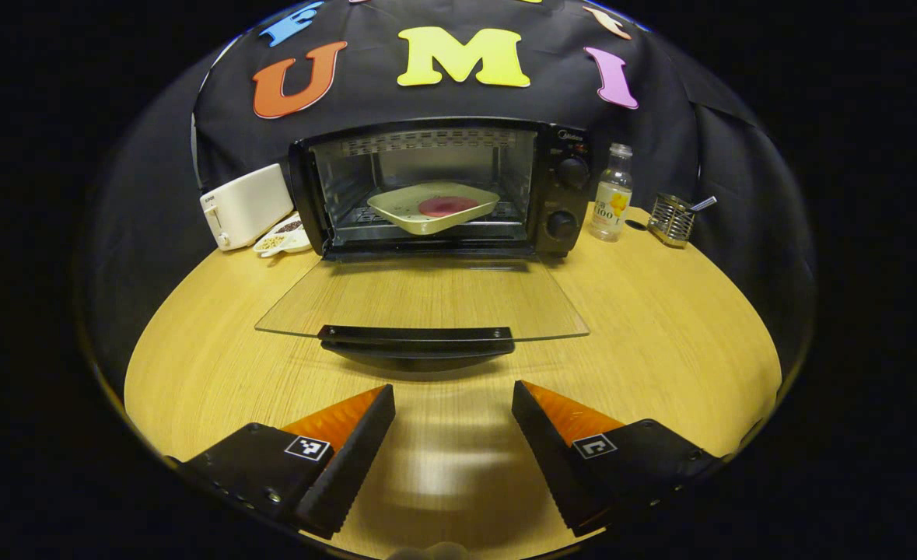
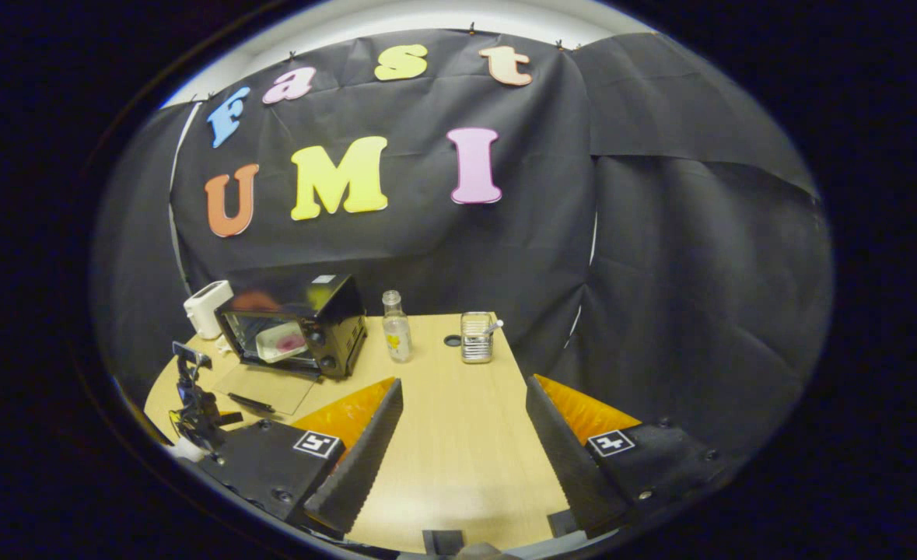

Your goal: Open the electric oven with the left hand, put the food in, and close the electric oven.

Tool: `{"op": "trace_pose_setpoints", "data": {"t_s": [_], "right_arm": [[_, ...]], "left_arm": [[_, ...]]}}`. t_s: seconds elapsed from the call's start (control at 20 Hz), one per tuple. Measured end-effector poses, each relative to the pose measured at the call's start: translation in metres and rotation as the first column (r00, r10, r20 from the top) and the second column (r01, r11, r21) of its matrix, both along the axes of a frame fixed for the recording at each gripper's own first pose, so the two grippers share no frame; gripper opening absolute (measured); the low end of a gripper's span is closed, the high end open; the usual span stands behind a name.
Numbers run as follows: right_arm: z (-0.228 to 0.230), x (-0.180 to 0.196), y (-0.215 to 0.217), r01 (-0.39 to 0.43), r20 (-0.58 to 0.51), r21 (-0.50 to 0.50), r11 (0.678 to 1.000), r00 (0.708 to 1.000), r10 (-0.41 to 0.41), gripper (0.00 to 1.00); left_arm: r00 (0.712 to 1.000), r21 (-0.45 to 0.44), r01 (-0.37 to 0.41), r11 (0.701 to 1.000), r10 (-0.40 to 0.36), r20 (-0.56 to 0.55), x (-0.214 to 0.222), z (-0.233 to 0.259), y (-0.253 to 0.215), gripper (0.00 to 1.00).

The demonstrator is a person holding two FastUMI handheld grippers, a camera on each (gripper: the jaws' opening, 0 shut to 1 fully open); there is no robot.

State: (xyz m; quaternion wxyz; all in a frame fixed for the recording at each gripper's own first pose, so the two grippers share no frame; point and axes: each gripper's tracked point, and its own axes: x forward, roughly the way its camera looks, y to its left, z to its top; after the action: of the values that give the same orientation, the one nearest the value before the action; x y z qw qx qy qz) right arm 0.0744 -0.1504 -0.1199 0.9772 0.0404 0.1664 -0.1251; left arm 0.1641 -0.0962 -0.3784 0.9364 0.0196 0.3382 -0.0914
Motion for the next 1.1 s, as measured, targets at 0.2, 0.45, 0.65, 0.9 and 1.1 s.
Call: {"op": "trace_pose_setpoints", "data": {"t_s": [0.2, 0.45, 0.65, 0.9, 1.1], "right_arm": [[0.003, 0.011, 0.020, 0.024, -0.007, 0.004, 1.000, 1.000, -0.024, 1.00], [0.001, 0.014, 0.037, 0.044, -0.012, 0.008, 0.999, 0.999, -0.044, 1.00], [-0.001, 0.021, 0.045, 0.049, -0.009, 0.030, 0.998, 0.999, -0.049, 1.00], [-0.004, 0.022, 0.051, 0.063, 0.010, 0.064, 0.996, 0.998, -0.064, 1.00], [-0.012, 0.016, 0.052, 0.085, 0.013, 0.080, 0.993, 0.996, -0.086, 1.00]], "left_arm": [[1.000, 0.017, -0.009, 1.000, 0.009, -0.010, 0.019, -0.009, 0.016, 0.97], [1.000, -0.008, 0.008, 1.000, -0.008, -0.026, 0.021, -0.005, 0.014, 0.98], [0.999, -0.037, 0.024, 0.999, -0.023, 0.030, 0.038, 0.030, 0.015, 0.99], [0.992, -0.066, 0.062, 0.996, -0.054, 0.117, 0.067, 0.087, 0.010, 0.98], [0.987, -0.067, 0.069, 0.995, -0.059, 0.147, 0.090, 0.106, 0.012, 0.98]]}}
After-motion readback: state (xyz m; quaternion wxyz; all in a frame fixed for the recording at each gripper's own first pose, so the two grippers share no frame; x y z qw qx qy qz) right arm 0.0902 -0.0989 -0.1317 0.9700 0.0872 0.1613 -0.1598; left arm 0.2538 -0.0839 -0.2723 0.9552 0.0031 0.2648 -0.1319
